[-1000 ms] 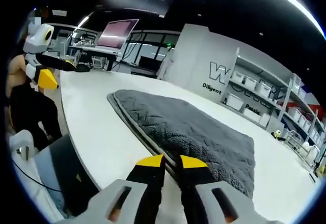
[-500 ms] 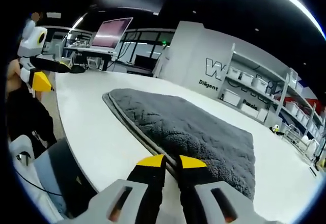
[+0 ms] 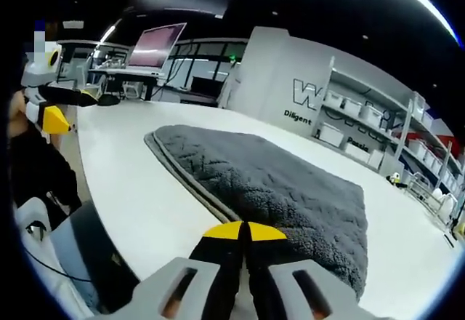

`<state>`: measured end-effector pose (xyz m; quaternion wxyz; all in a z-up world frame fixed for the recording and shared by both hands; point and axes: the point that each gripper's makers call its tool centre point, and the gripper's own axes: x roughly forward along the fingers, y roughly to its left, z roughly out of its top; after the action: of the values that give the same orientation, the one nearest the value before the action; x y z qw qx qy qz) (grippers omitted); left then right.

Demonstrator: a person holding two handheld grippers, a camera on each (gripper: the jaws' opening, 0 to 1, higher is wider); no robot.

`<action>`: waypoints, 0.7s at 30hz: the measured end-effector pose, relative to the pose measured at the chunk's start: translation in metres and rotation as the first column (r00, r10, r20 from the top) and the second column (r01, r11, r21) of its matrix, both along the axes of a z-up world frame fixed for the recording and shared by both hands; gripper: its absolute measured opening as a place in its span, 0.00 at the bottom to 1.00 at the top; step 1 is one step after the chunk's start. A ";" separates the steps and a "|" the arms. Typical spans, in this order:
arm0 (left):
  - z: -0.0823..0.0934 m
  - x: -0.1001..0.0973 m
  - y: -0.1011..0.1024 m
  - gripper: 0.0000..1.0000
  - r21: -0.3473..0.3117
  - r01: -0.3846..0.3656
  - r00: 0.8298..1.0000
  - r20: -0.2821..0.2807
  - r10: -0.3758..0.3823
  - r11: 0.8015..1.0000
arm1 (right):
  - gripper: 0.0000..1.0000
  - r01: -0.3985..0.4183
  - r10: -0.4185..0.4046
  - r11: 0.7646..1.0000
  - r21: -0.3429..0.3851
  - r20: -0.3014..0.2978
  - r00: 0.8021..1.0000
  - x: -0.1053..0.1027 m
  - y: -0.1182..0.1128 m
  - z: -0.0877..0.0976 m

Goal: Open the folded towel by lifting each exposed corner and separating the folded layers until the towel lies flat within the target outline without major curled edges

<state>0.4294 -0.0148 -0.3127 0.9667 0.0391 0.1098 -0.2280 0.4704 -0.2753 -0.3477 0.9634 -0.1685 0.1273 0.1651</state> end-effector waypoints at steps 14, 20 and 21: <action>-0.006 0.002 0.001 0.96 0.002 -0.011 1.000 -0.005 0.011 1.000 | 0.00 -0.055 0.056 0.998 -0.007 0.042 0.998 0.005 -0.002 0.032; -0.010 0.002 0.000 0.96 -0.012 0.003 1.000 -0.013 -0.003 1.000 | 0.00 -0.049 0.054 0.993 -0.108 0.043 0.998 0.022 -0.005 0.043; -0.010 0.002 -0.001 0.96 -0.014 0.005 1.000 -0.013 -0.005 1.000 | 0.00 -0.046 0.051 0.992 -0.121 0.041 0.998 0.026 -0.007 0.044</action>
<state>0.4311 -0.0153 -0.3228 0.9656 0.0312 0.1144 -0.2315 0.4969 -0.2818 -0.3033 0.9497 -0.2329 0.1117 0.1769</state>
